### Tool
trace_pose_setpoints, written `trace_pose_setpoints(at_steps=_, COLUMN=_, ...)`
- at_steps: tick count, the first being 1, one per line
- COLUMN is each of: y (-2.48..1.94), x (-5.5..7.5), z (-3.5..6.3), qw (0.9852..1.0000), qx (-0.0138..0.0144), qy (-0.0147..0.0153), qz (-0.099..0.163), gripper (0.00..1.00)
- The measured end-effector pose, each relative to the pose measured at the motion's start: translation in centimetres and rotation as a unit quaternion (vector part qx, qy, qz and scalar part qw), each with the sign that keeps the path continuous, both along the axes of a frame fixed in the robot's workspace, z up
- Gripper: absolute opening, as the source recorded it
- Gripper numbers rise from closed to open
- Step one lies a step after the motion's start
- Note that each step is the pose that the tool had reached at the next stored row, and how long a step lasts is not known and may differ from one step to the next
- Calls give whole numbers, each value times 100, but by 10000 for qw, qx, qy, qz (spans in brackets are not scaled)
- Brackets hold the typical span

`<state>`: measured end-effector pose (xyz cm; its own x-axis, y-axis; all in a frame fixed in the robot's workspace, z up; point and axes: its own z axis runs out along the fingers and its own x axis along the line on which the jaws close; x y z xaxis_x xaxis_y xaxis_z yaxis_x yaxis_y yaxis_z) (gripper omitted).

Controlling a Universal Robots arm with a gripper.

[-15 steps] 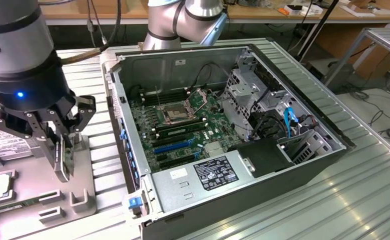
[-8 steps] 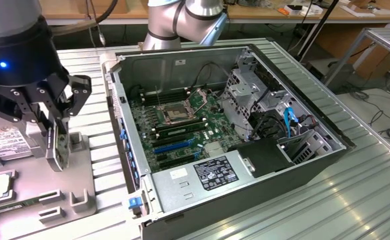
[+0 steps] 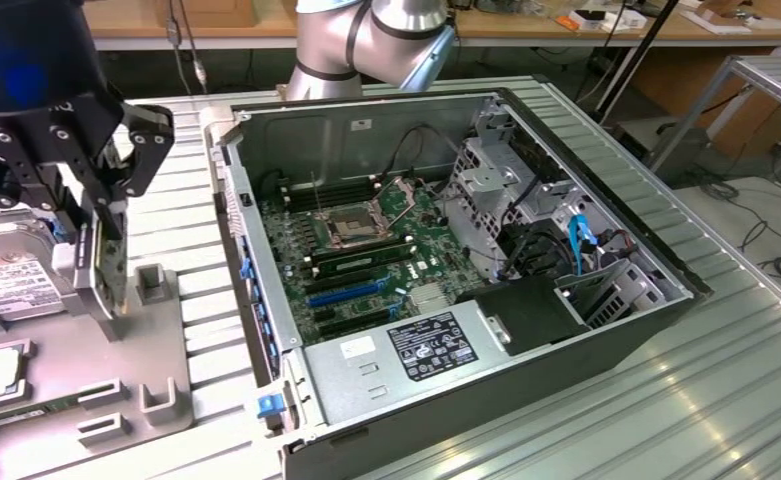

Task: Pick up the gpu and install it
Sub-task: 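Pick up the gpu and move the gpu toward the slot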

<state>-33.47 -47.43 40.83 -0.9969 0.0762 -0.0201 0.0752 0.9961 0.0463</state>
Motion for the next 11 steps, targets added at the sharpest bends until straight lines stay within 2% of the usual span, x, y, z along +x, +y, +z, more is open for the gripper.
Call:
trace_pose_setpoints(at_steps=1, y=0, x=0, z=41, qw=10000, qx=0, qy=0, qz=0, gripper=27)
trace_pose_setpoints(at_steps=7, y=0, x=0, z=52, qw=10000, qx=-1, qy=4, qz=0, gripper=27)
trace_pose_setpoints(at_steps=11, y=0, x=0, z=128, qw=10000, qx=0, qy=16, qz=-6, gripper=27)
